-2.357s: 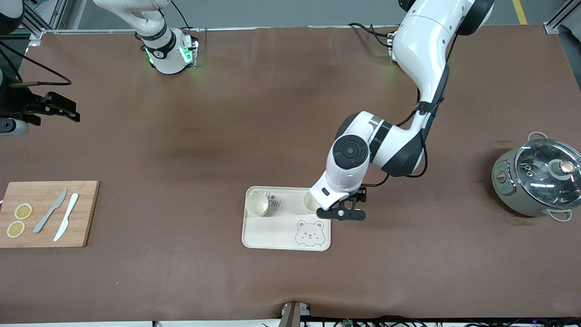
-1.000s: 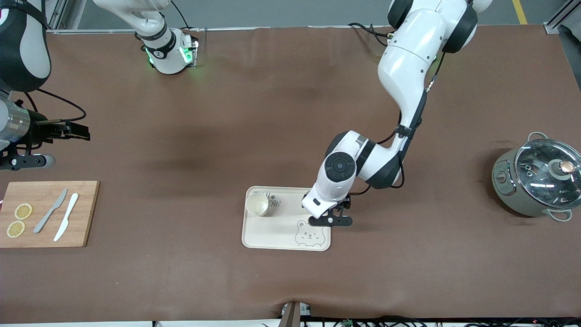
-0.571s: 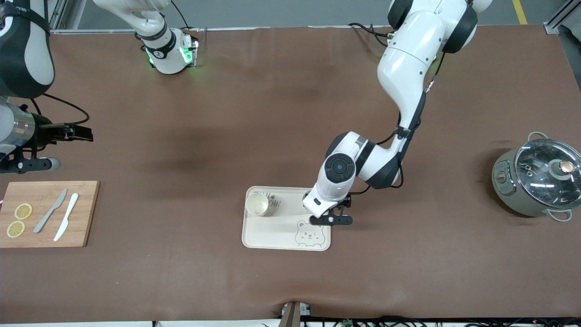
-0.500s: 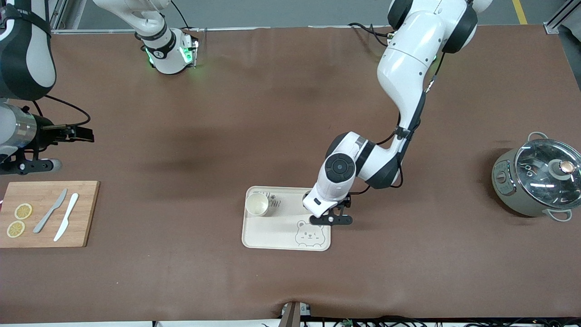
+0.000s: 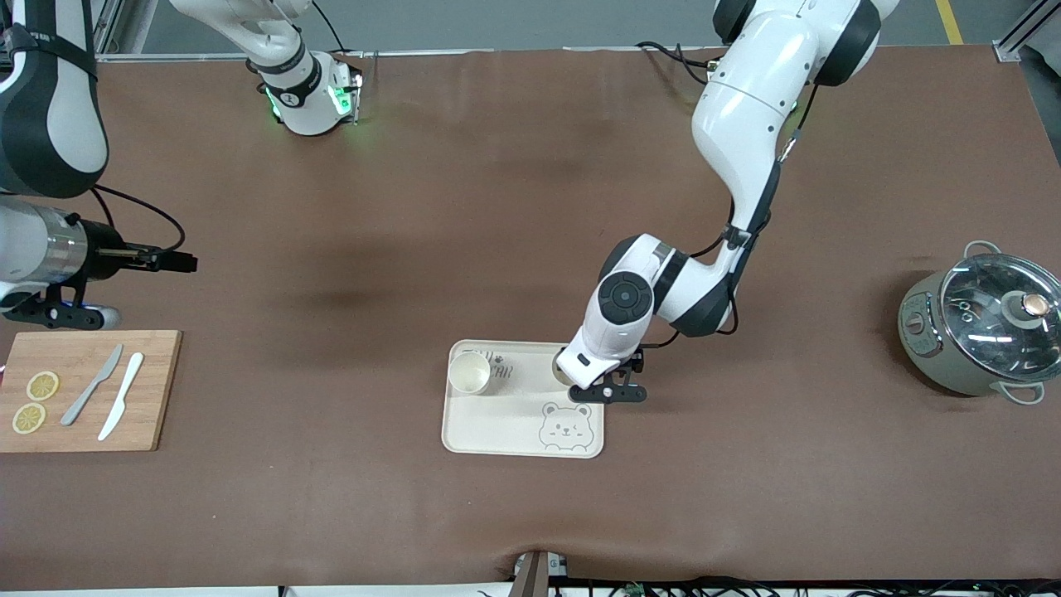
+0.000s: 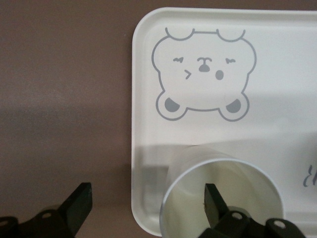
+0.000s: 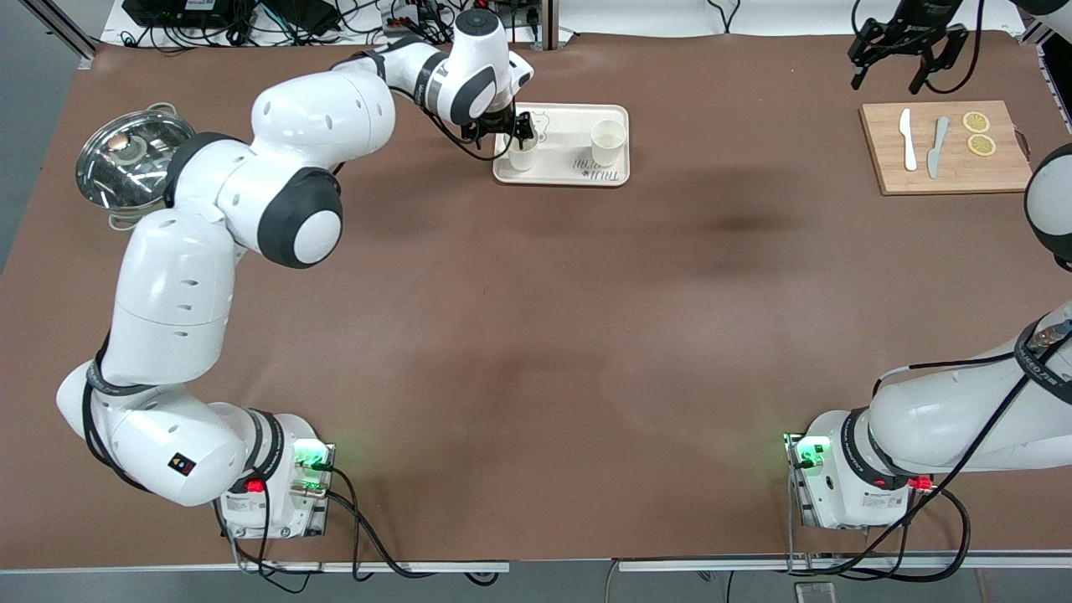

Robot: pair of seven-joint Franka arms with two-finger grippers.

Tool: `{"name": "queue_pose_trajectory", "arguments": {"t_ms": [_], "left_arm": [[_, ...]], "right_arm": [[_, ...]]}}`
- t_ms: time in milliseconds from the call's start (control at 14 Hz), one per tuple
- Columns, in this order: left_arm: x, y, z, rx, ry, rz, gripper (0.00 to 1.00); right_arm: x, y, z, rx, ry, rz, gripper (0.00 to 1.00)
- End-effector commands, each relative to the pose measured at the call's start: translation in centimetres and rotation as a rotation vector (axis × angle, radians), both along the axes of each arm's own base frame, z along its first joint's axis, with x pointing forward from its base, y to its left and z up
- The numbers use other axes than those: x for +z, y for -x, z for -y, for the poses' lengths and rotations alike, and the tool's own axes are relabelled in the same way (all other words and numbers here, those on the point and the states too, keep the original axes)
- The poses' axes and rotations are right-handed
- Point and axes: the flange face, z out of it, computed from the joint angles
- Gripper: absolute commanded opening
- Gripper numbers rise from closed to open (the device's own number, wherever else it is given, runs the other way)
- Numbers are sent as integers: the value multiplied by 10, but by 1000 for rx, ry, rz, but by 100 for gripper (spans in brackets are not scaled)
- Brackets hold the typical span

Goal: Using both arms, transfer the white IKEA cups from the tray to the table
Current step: 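Close the left gripper on the cup while the right gripper reaches over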

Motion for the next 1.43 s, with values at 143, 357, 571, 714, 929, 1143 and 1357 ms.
{"name": "queue_pose_trajectory", "arguments": {"t_ms": [143, 357, 571, 714, 929, 1143, 1357], "left_arm": [[13, 8, -3, -1, 22, -5, 75], [13, 7, -4, 0, 24, -2, 45], [10, 4, -8, -9, 21, -4, 0], [9, 4, -6, -9, 24, 0, 0], [9, 5, -5, 2, 26, 0, 0], [14, 7, -1, 6, 31, 4, 0], [17, 5, -3, 9, 33, 8, 0]], "right_arm": [[-33, -14, -25, -192, 15, -16, 100], [-42, -20, -43, -211, 28, -3, 100], [-45, -22, -52, -253, 32, -8, 100], [-48, -23, -63, -276, 12, -9, 100], [-51, -25, -80, -331, 37, -5, 100], [-57, -27, -87, -365, 41, -14, 100], [-59, -31, -92, -424, 11, -6, 100]]}}
